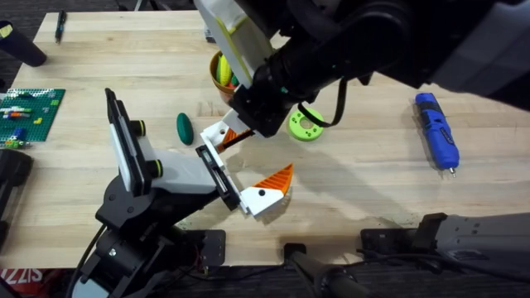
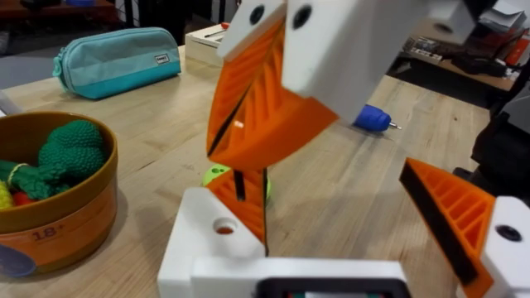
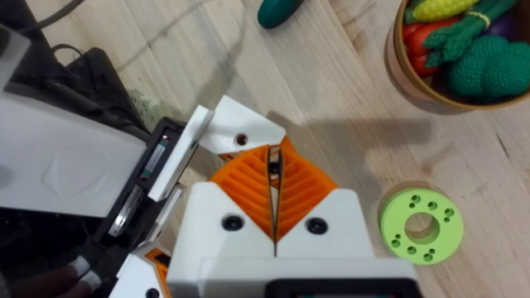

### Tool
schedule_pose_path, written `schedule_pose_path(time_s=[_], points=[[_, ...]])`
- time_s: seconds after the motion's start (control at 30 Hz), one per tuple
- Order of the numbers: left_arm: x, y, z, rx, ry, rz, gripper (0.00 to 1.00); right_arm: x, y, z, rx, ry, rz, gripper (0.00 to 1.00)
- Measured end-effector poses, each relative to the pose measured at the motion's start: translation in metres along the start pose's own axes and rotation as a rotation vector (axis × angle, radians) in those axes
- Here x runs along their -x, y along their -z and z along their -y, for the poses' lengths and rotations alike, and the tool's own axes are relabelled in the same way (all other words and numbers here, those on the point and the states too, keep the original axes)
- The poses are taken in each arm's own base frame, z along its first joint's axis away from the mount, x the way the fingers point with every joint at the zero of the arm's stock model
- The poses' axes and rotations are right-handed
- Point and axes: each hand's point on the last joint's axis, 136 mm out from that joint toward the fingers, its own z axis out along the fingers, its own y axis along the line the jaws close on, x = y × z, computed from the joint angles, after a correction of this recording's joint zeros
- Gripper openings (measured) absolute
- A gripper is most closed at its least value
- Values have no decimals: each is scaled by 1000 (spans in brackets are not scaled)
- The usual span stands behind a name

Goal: Pick up the gripper from the table and insert it into the empty holder that is missing its gripper. Then pick up a screw, insert it into the mounting hole, and use the screwdriver to tighten it. Finally, clean up the table by picking up the vegetable and placing it into the bucket.

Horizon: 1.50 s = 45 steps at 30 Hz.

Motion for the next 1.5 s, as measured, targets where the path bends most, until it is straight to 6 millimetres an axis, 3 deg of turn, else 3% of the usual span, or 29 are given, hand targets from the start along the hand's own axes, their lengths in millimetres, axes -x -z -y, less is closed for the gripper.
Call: schedule_pose_path(time_s=[0.23,0.5,0.97,1.23,1.5], points=[[1,0,0,-1,8,2,983,0,0,0,0,0,0,6],[1,0,0,0,7,3,983,8,15,1,-12,3,49,8],[1,0,0,0,7,3,983,20,18,-14,64,23,99,9],[1,0,0,0,7,3,983,21,17,-16,73,26,101,9],[1,0,0,0,7,3,983,17,2,-17,81,21,62,9]])
